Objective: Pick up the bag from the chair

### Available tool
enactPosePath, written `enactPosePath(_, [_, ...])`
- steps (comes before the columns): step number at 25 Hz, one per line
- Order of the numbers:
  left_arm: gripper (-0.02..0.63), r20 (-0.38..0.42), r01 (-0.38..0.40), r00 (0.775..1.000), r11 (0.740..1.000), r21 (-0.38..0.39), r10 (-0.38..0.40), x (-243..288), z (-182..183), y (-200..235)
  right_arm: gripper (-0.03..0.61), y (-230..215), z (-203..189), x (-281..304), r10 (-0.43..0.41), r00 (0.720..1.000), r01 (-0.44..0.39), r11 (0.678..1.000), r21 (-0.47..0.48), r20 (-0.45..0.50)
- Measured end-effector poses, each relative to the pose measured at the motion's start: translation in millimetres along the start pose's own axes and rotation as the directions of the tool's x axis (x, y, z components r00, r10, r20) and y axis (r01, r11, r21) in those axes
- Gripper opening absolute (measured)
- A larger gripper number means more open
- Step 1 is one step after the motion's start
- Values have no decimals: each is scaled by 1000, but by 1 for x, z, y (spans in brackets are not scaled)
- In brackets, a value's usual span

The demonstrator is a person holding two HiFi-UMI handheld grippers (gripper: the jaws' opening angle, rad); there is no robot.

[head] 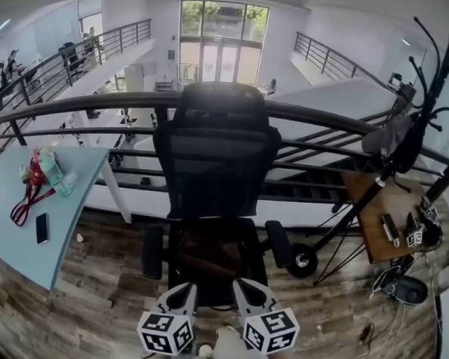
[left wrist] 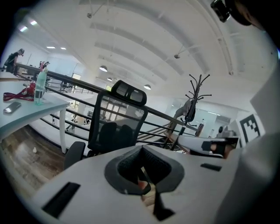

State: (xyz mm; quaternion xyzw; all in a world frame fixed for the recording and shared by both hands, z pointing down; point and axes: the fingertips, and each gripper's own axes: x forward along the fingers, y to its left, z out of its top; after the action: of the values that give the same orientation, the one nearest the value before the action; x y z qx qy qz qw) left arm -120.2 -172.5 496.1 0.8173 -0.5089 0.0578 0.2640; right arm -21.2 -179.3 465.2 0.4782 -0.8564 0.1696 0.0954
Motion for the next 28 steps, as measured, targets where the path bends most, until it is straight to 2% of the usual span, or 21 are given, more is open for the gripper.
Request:
enactPosePath(5, [2,-9,-18,1000,1000,-20,18,26,1,12,2,-29,-1,19,-27,999,27,1000,3,-19])
enactPosePath(16, [2,-19,-94,996,993,-72,93,103,17,60,2,-85,3,92,3,997,-6,1000,-30,-81])
enactPosePath(28, [3,-102,-130,987,987,-92,120,179,-4,114,2,-141,-37,164,-52,984,59,998,37,-169])
